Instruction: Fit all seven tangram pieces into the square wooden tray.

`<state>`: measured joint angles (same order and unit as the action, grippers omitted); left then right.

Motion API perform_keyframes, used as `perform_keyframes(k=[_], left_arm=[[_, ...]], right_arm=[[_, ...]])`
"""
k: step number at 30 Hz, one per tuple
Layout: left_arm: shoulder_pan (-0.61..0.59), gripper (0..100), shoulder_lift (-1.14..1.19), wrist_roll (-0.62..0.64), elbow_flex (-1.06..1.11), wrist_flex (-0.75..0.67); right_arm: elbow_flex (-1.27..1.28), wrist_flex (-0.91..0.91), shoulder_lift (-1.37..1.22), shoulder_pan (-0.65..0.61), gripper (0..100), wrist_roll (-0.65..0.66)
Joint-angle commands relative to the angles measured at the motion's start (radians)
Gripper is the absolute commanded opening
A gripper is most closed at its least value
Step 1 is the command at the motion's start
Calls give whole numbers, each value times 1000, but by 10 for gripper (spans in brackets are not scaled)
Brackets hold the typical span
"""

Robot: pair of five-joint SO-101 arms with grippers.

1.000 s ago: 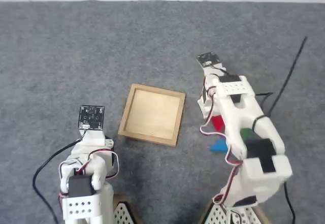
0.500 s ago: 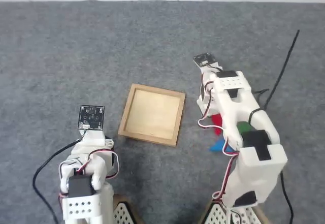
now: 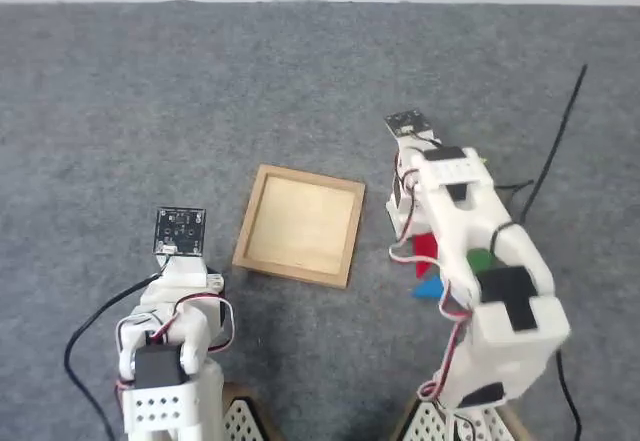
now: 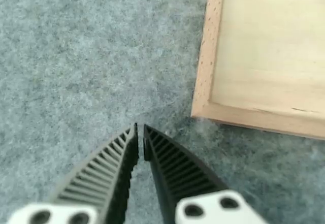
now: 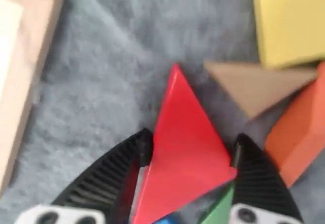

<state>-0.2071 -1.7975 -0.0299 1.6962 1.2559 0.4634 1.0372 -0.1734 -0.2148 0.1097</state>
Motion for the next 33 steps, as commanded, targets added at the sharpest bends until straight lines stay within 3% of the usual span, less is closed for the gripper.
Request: perform_keyframes(k=[1, 26, 33], left_arm=[[-5, 18, -18, 17, -13, 5], [-5, 18, -18, 17, -13, 5], [-5, 18, -18, 17, -13, 5]], right_arm=[[92, -25, 186, 10, 315, -63], [17, -16, 7, 56, 314, -64], [3, -44, 1, 96, 314, 11]])
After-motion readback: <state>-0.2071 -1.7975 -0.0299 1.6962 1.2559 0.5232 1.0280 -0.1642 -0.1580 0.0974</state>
